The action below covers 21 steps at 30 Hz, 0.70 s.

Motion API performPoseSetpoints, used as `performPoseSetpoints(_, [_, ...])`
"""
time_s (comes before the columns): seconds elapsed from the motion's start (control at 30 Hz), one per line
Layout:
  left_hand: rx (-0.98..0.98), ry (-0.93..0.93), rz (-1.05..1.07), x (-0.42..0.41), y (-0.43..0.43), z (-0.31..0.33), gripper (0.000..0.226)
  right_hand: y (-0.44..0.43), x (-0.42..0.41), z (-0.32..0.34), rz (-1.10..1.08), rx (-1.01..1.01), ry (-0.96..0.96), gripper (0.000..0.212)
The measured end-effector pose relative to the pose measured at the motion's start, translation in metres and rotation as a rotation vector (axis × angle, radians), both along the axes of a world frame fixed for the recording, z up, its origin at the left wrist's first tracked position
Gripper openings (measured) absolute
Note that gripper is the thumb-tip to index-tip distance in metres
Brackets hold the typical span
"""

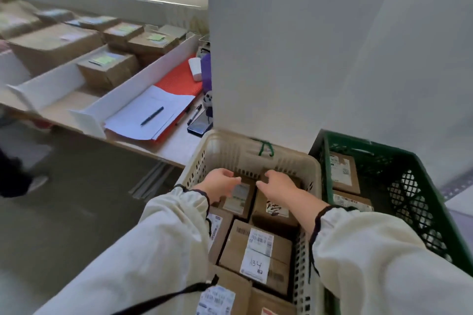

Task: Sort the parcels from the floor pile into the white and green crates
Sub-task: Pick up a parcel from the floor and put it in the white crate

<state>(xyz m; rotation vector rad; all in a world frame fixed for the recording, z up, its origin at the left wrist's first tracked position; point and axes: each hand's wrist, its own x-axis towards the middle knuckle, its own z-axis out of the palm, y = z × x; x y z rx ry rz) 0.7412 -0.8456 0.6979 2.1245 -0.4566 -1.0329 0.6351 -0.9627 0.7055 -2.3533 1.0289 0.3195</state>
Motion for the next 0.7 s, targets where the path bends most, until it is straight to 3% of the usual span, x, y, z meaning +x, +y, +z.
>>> performPoseSetpoints(0.17, [-0.026,-0.028,0.206,-0.009,0.085,0.046,0.043,0.047,0.020,0.030,0.196,-0.011,-0.054,0.048])
performPoseSetpoints(0.33, [-0.100,0.010,0.600,-0.049,0.217,0.062,0.042,0.147,0.038,0.060,0.529,-0.006,-0.128,0.037])
performPoseSetpoints(0.43, [-0.096,0.048,0.867,-0.105,0.309,0.067,0.029,0.238,0.037,0.068,0.729,-0.025,-0.133,0.036])
performPoseSetpoints(0.5, [-0.086,0.048,1.054,-0.149,0.378,0.063,0.027,0.312,0.026,0.068,0.905,-0.015,-0.161,0.023])
performPoseSetpoints(0.7, [-0.017,0.087,1.602,-0.330,0.569,0.042,0.018,0.533,-0.075,0.058,1.384,0.151,-0.084,0.016])
